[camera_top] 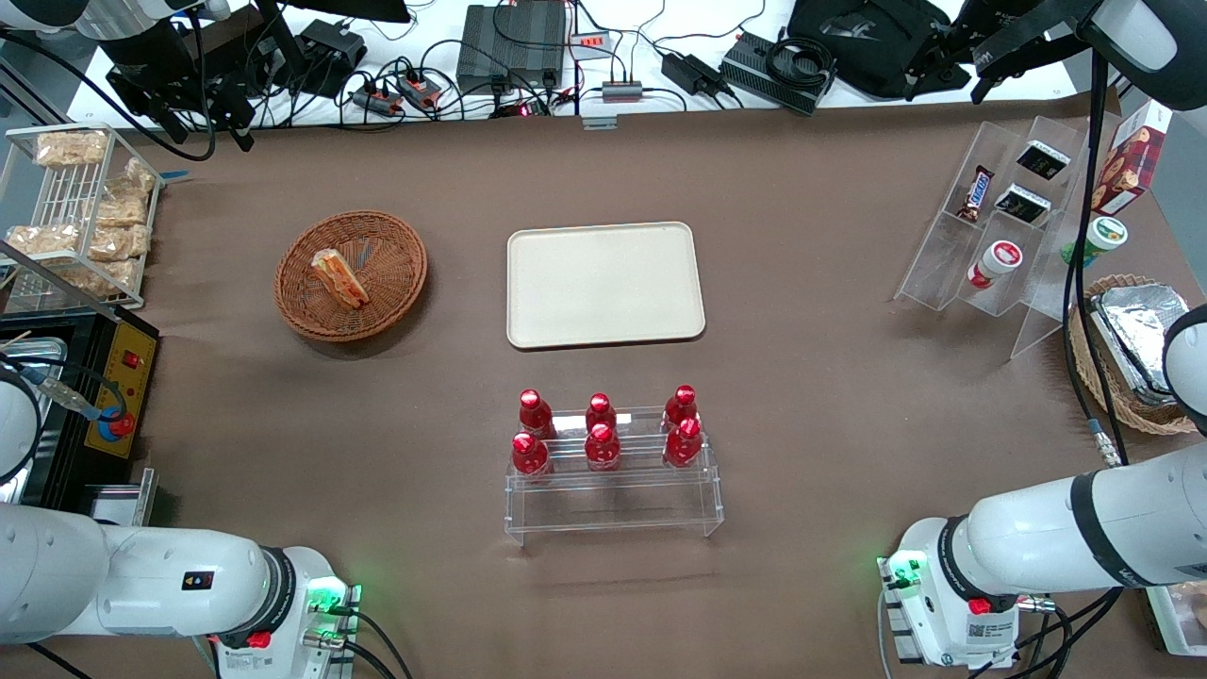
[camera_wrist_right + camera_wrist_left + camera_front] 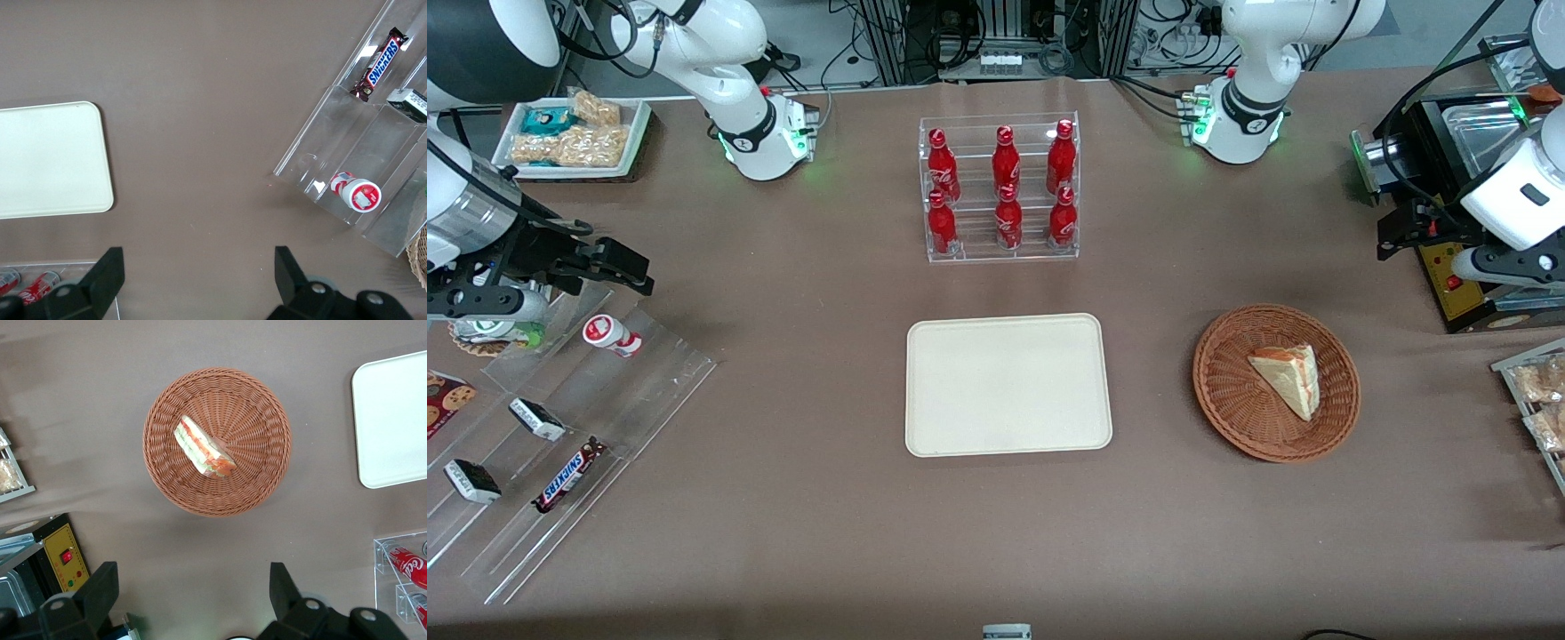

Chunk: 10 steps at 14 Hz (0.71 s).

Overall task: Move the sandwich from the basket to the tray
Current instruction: 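Move the left gripper toward the wicker basket holding the sandwich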

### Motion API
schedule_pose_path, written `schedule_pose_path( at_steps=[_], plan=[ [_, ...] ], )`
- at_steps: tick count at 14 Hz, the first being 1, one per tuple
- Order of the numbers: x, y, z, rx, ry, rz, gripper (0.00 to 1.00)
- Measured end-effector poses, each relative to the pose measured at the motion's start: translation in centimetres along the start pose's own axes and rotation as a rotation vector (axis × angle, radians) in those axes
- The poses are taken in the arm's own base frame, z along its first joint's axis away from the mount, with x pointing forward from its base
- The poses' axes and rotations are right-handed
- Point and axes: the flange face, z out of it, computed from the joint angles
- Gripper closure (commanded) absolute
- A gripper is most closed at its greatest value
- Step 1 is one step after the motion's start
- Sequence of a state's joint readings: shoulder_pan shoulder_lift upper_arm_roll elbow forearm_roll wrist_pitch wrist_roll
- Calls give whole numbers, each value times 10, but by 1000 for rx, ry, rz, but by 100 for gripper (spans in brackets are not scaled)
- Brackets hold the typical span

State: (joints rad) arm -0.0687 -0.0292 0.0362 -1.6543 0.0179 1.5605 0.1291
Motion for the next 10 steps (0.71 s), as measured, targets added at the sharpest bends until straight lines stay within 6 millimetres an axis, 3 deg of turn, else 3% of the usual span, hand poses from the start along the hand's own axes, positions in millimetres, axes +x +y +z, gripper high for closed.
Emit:
schedule_pose_path(
  at_steps=[7,10],
  plan=[
    [-1,0,5,-3,-21,7,0],
    [3,0,21,-6,-62,7,0]
  ],
)
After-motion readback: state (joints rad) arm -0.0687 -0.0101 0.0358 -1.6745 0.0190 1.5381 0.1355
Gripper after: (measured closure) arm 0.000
